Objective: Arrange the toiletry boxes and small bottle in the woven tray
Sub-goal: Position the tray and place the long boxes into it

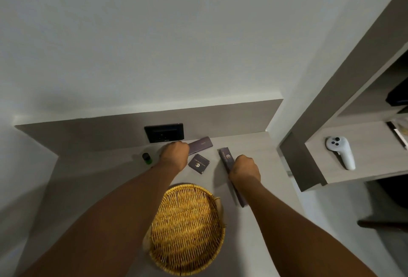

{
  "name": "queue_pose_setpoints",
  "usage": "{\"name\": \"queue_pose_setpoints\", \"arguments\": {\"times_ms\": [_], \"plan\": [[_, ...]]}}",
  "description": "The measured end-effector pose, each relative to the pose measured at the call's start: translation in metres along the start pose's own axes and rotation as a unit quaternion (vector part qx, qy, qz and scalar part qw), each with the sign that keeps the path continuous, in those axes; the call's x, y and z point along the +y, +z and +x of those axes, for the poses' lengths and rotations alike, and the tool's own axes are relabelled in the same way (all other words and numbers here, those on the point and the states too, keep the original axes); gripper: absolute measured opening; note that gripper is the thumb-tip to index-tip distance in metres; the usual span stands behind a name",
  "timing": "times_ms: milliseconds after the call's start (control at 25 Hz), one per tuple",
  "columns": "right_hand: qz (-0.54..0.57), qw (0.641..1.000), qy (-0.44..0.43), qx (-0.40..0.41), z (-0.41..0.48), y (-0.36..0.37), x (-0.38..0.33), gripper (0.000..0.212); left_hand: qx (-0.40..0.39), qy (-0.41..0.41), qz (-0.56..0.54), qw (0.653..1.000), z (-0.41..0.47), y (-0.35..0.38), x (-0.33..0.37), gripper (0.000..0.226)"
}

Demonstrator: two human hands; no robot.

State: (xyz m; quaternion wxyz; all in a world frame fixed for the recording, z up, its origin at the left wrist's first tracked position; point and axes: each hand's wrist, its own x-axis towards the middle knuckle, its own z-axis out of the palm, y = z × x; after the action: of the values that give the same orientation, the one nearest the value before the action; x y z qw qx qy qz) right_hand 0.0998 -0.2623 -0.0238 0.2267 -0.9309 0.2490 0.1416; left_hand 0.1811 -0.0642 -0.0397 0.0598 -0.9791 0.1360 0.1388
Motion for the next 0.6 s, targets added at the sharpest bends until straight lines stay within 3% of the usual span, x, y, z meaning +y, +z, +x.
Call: {"name": "queue_pose_setpoints", "arguments": {"times_ms": [320,600], "plan": [[0.008,1.0,-0.008,-0.007,-0.008,-0.017,-0.01,0.026,0.021,0.023,-0.023,0.999,-0.019,-0.026,0.001,0.022],[0.061,0.994,-0.08,0.039,-0.036,-0.068,-0.061,0.033,0.026,-0.009,-0.106,0.994,-0.072,-0.077,-0.013,0.034]]}}
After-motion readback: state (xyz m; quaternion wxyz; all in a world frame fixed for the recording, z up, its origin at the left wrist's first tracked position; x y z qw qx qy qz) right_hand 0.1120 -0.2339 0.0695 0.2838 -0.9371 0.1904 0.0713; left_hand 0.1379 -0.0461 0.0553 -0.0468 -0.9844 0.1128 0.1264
